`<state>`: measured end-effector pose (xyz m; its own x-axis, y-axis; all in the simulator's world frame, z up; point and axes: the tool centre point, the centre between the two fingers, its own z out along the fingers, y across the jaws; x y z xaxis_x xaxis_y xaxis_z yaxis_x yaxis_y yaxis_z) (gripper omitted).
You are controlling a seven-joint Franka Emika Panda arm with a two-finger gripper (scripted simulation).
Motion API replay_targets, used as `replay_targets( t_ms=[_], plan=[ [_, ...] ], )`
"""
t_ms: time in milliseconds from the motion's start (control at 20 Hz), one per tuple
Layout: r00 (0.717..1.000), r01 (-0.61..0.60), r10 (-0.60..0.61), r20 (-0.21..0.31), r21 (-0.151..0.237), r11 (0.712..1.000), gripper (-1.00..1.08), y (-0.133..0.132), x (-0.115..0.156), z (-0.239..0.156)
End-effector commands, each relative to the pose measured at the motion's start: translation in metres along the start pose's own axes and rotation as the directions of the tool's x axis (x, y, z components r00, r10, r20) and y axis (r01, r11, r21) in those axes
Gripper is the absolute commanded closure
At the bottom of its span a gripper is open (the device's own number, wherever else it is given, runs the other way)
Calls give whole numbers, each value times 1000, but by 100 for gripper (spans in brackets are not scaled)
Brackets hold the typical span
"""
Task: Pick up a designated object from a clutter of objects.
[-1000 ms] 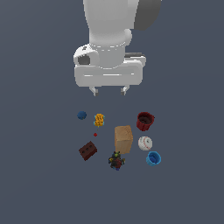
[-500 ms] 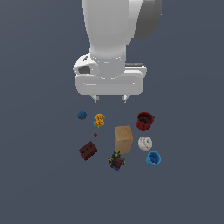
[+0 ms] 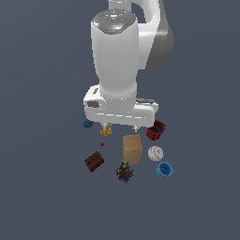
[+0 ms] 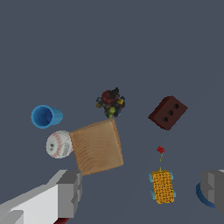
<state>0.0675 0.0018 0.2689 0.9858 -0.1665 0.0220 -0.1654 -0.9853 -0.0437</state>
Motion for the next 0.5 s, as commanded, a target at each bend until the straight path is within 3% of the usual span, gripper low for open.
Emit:
replay_targets(
  t_ms=[0,450],
  plan=[
    [999,-46,46,5,0,999,-92,-4,12,20],
    [979,-203,204,13,-18,979,-92,-17,49,98]
  ],
)
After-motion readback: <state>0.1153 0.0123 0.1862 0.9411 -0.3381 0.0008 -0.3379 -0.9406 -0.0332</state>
